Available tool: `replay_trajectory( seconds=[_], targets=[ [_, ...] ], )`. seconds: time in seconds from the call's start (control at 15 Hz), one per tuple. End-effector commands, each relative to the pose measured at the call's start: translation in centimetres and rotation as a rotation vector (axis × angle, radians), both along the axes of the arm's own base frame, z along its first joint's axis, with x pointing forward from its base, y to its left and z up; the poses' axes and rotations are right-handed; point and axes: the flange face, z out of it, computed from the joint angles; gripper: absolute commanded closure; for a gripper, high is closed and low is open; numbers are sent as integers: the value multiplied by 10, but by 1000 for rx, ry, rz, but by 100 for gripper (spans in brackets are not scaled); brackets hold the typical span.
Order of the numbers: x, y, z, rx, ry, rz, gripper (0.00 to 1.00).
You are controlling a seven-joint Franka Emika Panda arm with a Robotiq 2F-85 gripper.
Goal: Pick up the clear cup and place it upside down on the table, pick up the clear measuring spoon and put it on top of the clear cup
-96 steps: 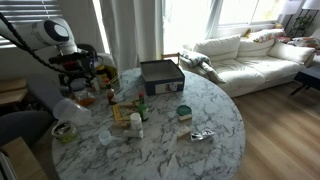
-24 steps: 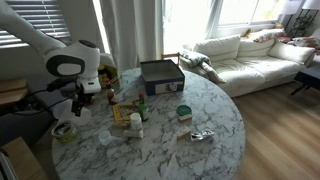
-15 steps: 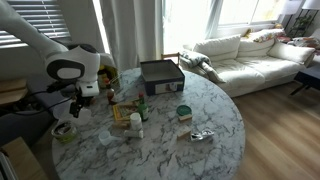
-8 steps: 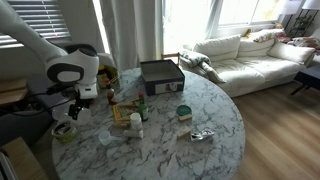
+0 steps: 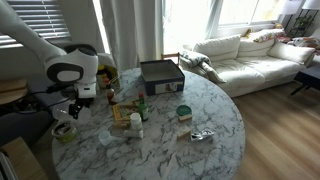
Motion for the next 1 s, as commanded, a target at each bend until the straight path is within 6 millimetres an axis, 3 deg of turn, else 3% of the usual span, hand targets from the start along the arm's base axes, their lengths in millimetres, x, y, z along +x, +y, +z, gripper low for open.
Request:
replay_trajectory(
  seconds=[0.0,0.27,0.93],
  targets=[
    [0,-5,-3,-40,-9,-24,40],
    [7,-11,8,-103,-8,-17,40],
    [26,-12,65,-344,-25,77,40]
  ],
)
